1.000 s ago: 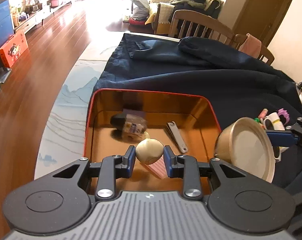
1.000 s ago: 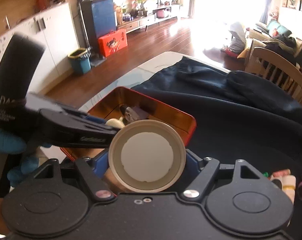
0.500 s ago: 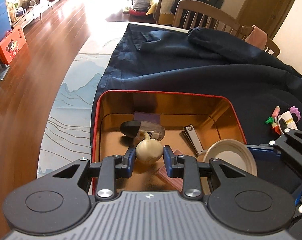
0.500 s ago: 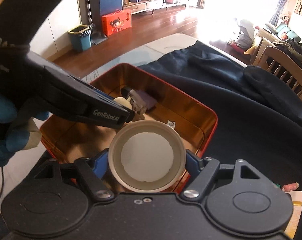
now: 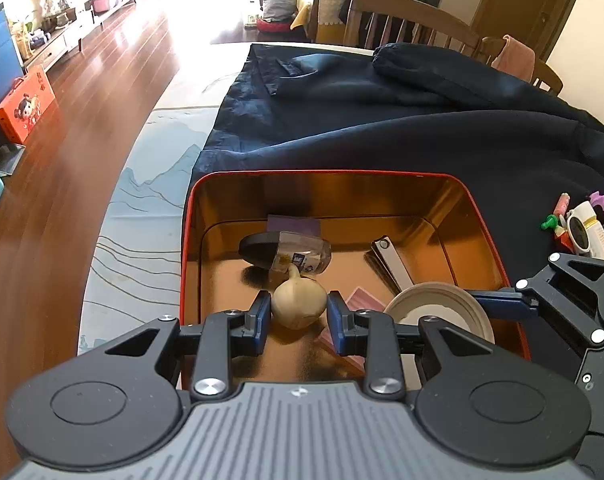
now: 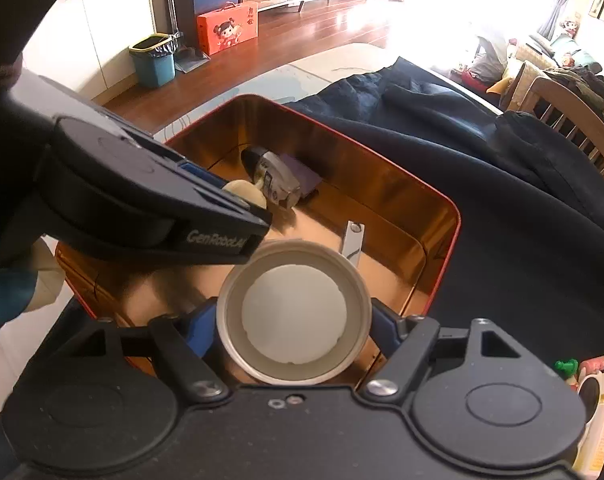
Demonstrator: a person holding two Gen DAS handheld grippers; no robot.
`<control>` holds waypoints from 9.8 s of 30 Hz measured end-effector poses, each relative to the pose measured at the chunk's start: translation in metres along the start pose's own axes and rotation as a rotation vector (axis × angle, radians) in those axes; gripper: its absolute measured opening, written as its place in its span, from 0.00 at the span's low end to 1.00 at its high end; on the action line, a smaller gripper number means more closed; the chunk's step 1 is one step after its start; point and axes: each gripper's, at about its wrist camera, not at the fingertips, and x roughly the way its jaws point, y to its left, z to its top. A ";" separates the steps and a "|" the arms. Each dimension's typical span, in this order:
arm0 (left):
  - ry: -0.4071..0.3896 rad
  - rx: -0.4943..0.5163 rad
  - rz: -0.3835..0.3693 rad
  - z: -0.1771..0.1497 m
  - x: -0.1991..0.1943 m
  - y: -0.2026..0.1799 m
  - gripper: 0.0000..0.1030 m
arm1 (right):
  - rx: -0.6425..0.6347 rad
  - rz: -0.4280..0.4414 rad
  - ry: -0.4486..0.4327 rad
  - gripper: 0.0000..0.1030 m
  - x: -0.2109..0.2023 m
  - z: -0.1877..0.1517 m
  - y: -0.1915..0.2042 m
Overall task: Organize rigid objects
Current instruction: 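Open both grippers to drop the compact and cream knob into the tin, then move both tools back toward the purple spiky toy and white sunglasses, then grasp the purple spiky toy with the right gripper while the left grasps the white sunglasses, then lift the purple toy and sunglasses off the cloth with both tools, then carry the purple toy and sunglasses over the tin box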
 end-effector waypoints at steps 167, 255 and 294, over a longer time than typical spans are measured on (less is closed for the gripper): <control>-0.098 0.079 -0.125 -0.007 0.008 -0.298 0.41 | 0.488 0.033 -0.157 0.56 -0.128 -0.205 -0.305; -0.150 0.056 -0.106 -0.031 -0.084 -0.128 0.21 | 0.360 0.059 -0.208 0.56 -0.143 -0.108 -0.132; -0.023 0.041 -0.028 -0.038 -0.028 0.000 0.21 | 0.187 -0.001 -0.044 0.56 0.005 0.030 -0.046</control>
